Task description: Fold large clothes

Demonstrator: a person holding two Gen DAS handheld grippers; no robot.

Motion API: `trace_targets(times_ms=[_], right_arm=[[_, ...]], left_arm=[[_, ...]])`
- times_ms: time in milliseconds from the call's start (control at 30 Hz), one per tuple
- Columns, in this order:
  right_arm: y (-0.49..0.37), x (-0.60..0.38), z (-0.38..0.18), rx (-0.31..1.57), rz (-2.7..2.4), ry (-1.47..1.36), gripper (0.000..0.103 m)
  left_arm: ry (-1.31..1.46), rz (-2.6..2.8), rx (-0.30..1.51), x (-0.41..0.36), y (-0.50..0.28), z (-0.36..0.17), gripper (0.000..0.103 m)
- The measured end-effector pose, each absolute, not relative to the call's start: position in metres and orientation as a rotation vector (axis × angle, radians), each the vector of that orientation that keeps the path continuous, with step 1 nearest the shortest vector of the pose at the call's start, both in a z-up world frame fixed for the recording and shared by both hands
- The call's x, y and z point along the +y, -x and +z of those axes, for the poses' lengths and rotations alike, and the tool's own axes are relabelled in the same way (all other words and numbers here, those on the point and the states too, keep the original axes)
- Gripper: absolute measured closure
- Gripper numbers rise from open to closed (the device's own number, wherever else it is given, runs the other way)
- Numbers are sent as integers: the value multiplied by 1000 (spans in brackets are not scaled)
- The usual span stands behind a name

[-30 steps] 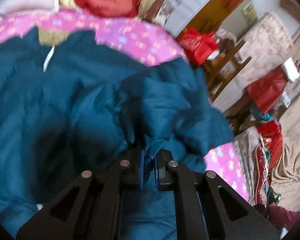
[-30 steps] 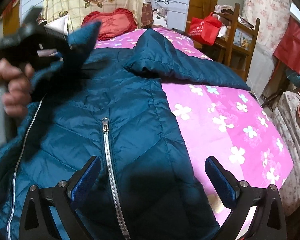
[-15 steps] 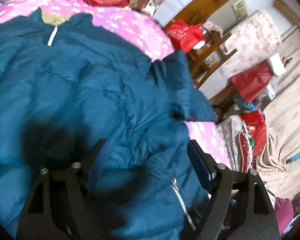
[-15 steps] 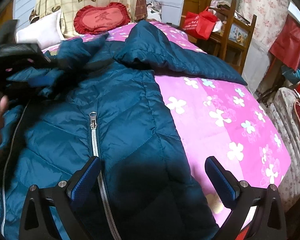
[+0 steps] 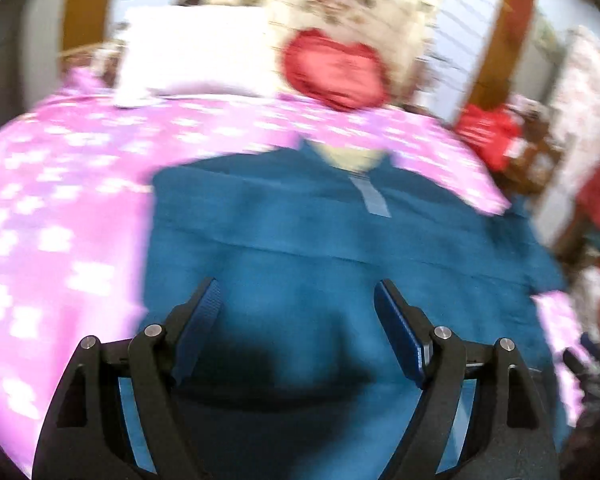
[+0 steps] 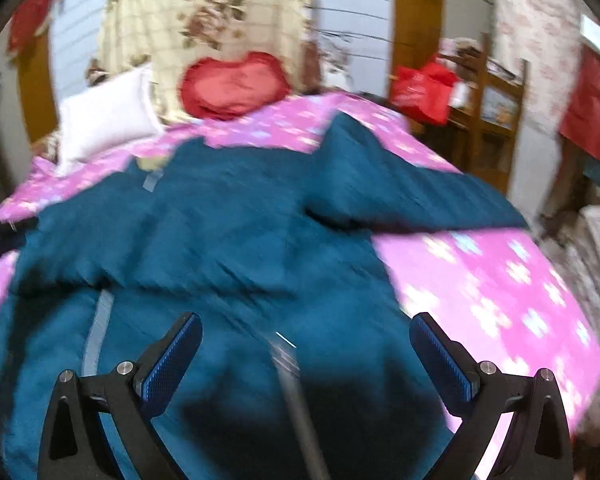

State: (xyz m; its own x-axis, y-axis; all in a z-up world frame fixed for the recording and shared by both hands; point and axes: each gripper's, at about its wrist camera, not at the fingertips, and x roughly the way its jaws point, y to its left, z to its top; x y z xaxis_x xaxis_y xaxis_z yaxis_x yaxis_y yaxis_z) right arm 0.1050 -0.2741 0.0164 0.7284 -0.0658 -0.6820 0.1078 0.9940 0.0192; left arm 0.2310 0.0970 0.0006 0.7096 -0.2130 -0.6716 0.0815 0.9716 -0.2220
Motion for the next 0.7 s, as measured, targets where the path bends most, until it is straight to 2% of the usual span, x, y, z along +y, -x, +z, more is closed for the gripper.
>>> trace_targets(times_ms=[100, 267, 500, 633, 700], right_arm=[[-144, -247, 9, 774, 46, -95, 0], [-216, -261, -48, 996, 58, -321, 0], [-264, -264, -54, 997, 12, -150, 0], [-261, -266, -49, 1023, -7, -138, 0], [-245, -271, -31, 967, -56, -162, 0]], left_arm=[[215, -71, 800, 127, -242, -15, 24], [181, -36, 909, 126, -253, -50, 24], [128, -23, 931, 104, -257, -64, 23], [144, -24, 922, 107, -253, -61, 23], [159, -22, 914, 111, -250, -61, 23]])
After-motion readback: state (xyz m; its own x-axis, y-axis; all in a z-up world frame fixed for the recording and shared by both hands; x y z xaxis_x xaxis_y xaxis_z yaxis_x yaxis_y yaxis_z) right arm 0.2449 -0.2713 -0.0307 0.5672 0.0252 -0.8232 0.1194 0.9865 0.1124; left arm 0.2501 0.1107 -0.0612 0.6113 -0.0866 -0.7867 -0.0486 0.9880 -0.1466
